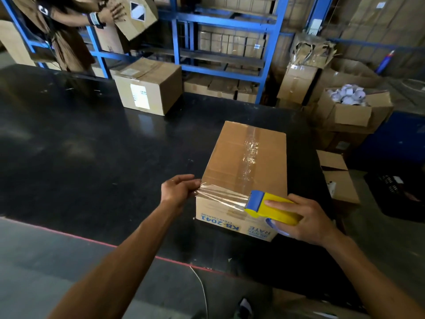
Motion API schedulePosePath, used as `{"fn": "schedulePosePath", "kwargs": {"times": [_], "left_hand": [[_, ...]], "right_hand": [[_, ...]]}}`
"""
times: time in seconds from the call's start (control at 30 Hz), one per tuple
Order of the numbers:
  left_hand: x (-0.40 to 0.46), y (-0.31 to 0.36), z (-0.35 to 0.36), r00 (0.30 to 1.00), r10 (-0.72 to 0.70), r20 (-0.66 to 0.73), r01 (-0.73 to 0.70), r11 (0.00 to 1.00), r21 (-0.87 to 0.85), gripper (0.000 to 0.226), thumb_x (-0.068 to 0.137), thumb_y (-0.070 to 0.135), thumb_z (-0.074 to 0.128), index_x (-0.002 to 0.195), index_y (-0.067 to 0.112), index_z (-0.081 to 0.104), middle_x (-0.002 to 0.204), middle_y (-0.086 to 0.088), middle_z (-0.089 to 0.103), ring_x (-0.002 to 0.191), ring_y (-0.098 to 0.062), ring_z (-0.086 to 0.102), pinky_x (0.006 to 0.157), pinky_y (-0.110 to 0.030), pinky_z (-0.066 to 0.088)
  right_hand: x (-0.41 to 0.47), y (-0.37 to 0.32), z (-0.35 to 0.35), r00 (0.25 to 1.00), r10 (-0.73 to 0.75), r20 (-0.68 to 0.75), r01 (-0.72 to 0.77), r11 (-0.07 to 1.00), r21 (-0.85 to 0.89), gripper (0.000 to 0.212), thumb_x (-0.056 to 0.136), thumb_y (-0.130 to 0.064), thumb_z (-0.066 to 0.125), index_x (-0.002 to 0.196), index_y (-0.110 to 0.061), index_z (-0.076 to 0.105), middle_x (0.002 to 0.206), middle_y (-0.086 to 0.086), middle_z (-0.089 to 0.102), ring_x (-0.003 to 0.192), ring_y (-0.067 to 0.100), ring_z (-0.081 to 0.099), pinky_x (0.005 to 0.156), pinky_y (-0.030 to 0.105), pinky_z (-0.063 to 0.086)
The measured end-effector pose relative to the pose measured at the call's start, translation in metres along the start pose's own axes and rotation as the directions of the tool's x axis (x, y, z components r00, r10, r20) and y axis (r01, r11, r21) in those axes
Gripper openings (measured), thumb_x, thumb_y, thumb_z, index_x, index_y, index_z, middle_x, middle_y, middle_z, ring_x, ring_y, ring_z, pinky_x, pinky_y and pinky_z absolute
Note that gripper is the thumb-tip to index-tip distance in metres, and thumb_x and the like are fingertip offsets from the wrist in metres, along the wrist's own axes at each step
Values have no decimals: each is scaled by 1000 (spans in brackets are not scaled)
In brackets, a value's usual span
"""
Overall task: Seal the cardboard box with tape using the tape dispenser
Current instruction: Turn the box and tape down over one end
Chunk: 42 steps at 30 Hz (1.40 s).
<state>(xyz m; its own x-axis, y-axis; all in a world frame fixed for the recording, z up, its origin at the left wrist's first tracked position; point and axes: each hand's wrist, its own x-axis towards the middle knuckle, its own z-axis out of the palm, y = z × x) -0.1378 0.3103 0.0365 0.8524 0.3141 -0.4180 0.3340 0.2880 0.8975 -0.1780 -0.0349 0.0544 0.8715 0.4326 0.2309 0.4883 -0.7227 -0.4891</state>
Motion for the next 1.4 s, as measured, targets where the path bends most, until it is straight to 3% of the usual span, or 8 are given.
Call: {"fn": "schedulePosePath", "kwargs": {"times": [0.23, 0.4, 0.77, 1.03, 1.2, 1.27, 1.3, 1.4], "left_hand": [[-3, -49, 10, 978, 169, -120, -161, 984, 75, 32, 84, 2, 76, 114, 13, 70, 86, 2, 79, 72, 3, 72, 61, -7, 51], [8, -60, 15, 975, 157, -155, -146, 986, 81, 39, 80, 8, 80, 117, 16, 71, 82, 9, 79, 84, -4, 74, 91, -31, 57], [23, -76, 20, 952, 164, -258, -131, 981, 140, 40, 80, 0, 73, 118, 15, 72, 70, 16, 76, 83, -5, 74, 93, -35, 57], [21, -81, 19, 940, 263, -218, -208, 947, 244, 46, 87, 6, 73, 131, 17, 66, 87, 16, 75, 71, 20, 62, 72, 4, 43], [35, -82, 3, 939, 322, -118, -273, 910, 313, 85, 79, 12, 83, 152, 20, 41, 110, 0, 77, 72, 7, 68, 78, -13, 55], [45, -85, -9, 864, 501, 57, -451, 717, 532, 85, 82, 15, 82, 154, 15, 36, 148, -14, 51, 77, 7, 68, 83, -16, 55], [50, -86, -14, 764, 618, 186, -573, 517, 637, 81, 85, 17, 80, 153, 12, 37, 157, -16, 36, 85, -5, 71, 88, -30, 57], [60, -84, -16, 286, 684, 671, -816, -193, 545, 72, 90, 18, 74, 151, 10, 37, 160, -20, 26, 128, -34, 54, 106, -51, 43]], "right_hand": [[7, -9, 13, 987, 80, 143, -34, 954, -297, 59, 67, -56, 70, 124, -55, 58, 90, -3, 58, 69, 19, 61, 57, 23, 47], [10, -13, 18, 972, 148, 183, -63, 912, -404, 60, 65, -53, 74, 123, -54, 59, 88, -2, 57, 69, 22, 62, 57, 28, 49], [23, -24, 21, 934, 221, 281, -44, 851, -523, 59, 79, -60, 61, 135, -61, 41, 104, -5, 53, 93, 20, 63, 76, 30, 49], [28, -25, 24, 912, 269, 310, -77, 854, -514, 60, 81, -61, 58, 137, -62, 37, 111, -6, 52, 104, 20, 61, 83, 31, 46], [29, -26, 27, 908, 286, 306, -92, 850, -519, 59, 80, -60, 56, 136, -63, 39, 114, -7, 54, 105, 19, 61, 82, 32, 47], [29, -27, 27, 906, 293, 307, -100, 850, -517, 59, 79, -60, 57, 136, -63, 38, 115, -8, 53, 106, 18, 60, 83, 31, 46], [29, -26, 27, 905, 295, 308, -101, 850, -517, 59, 80, -60, 57, 136, -63, 38, 117, -9, 53, 107, 18, 60, 83, 30, 46], [29, -25, 28, 900, 300, 315, -104, 851, -515, 60, 79, -60, 58, 136, -62, 38, 118, -8, 53, 106, 19, 60, 84, 31, 47]]}}
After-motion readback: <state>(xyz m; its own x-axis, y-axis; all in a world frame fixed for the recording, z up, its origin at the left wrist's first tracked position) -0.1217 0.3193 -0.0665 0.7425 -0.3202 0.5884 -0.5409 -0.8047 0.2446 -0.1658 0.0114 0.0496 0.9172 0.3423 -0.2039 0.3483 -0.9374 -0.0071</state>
